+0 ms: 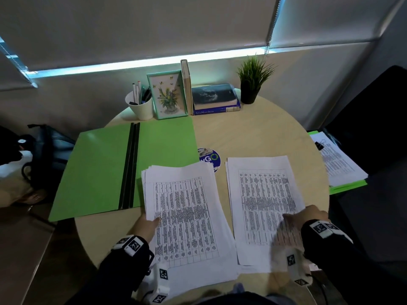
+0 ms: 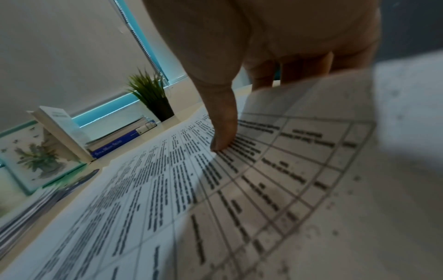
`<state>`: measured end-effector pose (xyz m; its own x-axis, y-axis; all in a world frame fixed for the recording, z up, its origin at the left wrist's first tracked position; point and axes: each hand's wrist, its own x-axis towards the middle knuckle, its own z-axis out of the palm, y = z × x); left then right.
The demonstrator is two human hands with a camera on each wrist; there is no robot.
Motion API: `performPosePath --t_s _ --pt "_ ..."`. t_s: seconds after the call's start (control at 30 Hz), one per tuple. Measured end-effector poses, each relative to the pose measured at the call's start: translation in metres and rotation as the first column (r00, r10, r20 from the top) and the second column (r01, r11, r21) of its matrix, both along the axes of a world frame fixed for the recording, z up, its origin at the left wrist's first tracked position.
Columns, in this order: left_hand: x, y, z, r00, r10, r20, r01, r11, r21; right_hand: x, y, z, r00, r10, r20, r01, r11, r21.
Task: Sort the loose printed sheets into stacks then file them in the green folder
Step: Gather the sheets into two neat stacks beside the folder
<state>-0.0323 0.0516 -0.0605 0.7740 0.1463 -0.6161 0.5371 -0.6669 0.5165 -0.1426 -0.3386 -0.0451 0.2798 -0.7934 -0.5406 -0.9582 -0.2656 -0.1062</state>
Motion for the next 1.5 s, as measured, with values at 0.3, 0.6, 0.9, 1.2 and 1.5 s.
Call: performPosePath --t_s 0.3,0.6,0.9,1.2,1.5 --pt "-0.001 0.003 0.003 0.998 -0.065 0.015 0.065 0.997 0.044 0.015 -0.005 0.014 0.959 0.154 0.237 -0.169 0.985 0.043" --pt "0.002 0.007 0.003 0.995 -0.101 -0.012 0.101 0.994 0.034 0.029 -0.023 0.058 0.873 0.124 0.472 -0.156 0.987 0.031" --pt "-0.01 -0.015 0.003 0.993 -0.118 0.016 0.119 0.988 -0.094 0.029 0.079 0.02 0.91 0.144 0.389 -0.258 0.93 0.26" --pt "-0.017 -0.029 -0.001 0.997 -0.055 -0.049 0.046 0.985 -0.168 0.029 0.129 0.014 0.88 0.324 0.348 -0.428 0.859 0.282" --pt "-0.008 -0.024 0.002 0.975 -0.221 -0.022 0.22 0.975 -0.032 0.029 0.119 0.01 0.871 0.289 0.397 -0.408 0.876 0.259"
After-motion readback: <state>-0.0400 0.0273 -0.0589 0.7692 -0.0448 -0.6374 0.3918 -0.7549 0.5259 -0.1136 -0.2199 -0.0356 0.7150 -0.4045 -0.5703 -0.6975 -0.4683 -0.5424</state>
